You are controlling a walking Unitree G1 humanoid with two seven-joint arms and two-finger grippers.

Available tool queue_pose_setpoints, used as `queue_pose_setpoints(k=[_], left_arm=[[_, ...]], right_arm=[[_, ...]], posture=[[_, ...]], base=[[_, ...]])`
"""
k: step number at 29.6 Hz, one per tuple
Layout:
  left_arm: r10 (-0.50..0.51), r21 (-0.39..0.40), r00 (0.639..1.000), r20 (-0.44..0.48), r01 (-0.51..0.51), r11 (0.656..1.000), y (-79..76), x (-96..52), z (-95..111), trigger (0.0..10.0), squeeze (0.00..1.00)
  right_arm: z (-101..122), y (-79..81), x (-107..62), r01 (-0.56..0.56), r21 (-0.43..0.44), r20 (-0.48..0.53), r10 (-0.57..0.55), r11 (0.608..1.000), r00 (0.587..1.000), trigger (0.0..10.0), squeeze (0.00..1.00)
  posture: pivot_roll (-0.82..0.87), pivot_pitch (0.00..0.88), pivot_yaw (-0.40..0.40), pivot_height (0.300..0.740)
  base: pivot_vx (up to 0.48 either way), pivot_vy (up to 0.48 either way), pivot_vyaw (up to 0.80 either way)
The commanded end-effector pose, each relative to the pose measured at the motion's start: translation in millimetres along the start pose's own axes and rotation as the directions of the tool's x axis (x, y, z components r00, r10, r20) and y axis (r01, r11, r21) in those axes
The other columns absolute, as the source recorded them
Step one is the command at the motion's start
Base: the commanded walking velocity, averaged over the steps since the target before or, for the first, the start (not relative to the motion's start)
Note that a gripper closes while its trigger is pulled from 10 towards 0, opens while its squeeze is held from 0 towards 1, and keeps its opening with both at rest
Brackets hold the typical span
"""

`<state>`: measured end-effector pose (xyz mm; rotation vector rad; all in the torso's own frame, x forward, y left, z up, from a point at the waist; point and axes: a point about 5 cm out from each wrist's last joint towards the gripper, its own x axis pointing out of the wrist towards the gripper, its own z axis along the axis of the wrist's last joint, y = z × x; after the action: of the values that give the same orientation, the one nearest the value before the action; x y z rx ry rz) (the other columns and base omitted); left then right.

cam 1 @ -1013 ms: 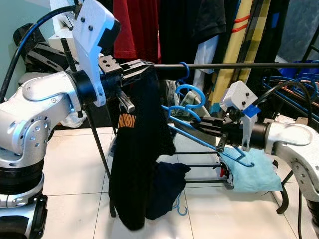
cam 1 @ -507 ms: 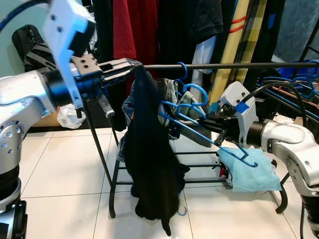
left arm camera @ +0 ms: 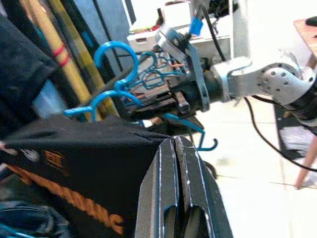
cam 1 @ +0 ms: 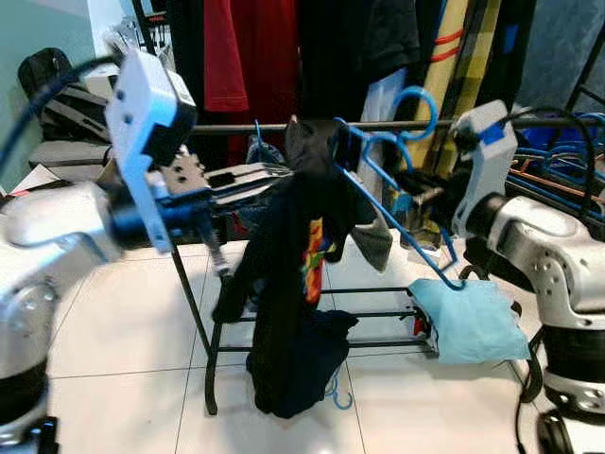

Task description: Hang hanger

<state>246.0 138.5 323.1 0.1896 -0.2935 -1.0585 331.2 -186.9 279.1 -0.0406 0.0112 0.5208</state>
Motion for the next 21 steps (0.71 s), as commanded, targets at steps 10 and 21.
queue_pose_setpoints(k=[10,21], left_arm=[[-0.042,-0.003,0.994,-0.106,0.042,0.999,-5.7,-5.6,-37.8,10.0,0.0],[-0.149,-0.289,0.986,-0.071,0.123,0.95,-31.2,-43.8,-69.0,10.0,0.0]], right_arm=[[19.6,31.7,17.9,-0.166,0.199,0.204,0.125,0.966,0.971,10.0,0.0],[21.1,62.8,46.4,-0.253,0.313,0.261,0.174,0.915,0.95,10.0,0.0]], posture=[[-0.1,0.0,0.045,0.74],[-0.06,0.0,0.032,0.74]], base=[[0.0,0.0,0.0],[0.0,0.0,0.0]])
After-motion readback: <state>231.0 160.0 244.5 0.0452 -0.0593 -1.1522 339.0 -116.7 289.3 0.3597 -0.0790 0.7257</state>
